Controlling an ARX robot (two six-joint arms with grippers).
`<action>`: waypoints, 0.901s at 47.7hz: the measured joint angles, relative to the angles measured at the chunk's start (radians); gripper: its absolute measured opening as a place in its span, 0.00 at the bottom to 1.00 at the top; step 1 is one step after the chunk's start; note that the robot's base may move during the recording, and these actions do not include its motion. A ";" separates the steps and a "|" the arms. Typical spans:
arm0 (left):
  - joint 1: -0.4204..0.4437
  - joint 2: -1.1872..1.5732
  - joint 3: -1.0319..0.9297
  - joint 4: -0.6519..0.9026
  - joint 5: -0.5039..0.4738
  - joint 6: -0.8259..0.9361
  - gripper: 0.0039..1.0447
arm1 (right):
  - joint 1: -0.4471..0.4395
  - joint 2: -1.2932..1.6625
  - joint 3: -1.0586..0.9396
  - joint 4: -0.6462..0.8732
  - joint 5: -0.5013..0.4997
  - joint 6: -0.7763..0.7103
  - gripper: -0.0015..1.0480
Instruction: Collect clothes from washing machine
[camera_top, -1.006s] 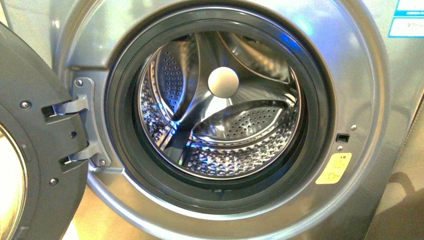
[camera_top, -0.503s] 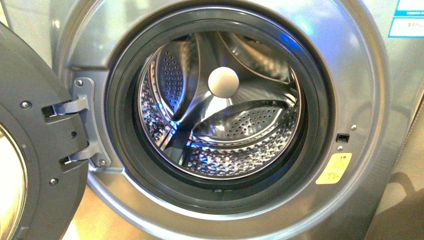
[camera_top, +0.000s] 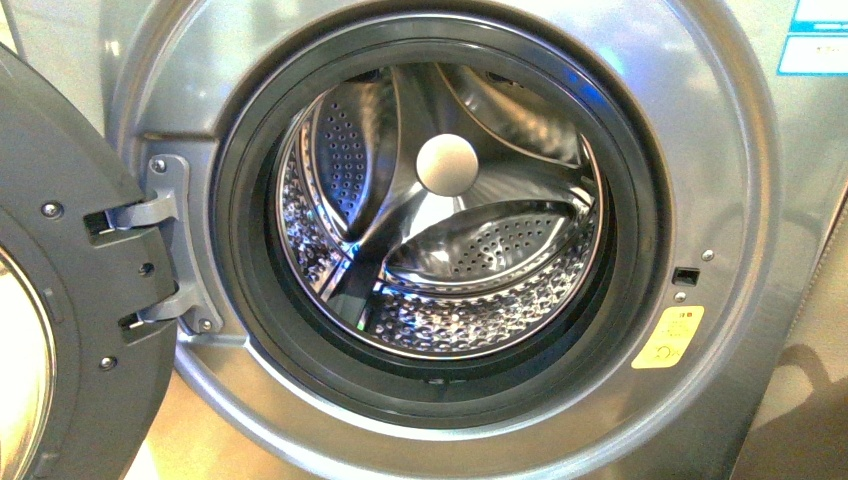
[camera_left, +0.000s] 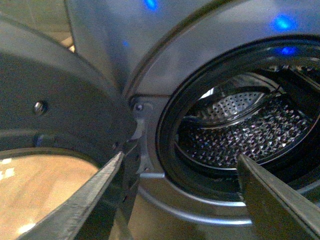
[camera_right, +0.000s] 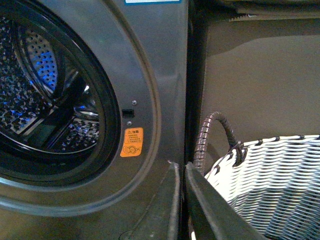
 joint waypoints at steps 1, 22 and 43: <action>0.011 -0.013 -0.021 0.006 0.008 0.000 0.60 | 0.000 -0.006 -0.002 -0.003 0.000 0.000 0.04; 0.172 -0.201 -0.277 0.065 0.161 -0.001 0.03 | 0.001 -0.124 -0.053 -0.064 0.000 -0.002 0.02; 0.294 -0.342 -0.385 0.056 0.290 0.007 0.03 | 0.002 -0.335 -0.077 -0.254 0.000 -0.002 0.02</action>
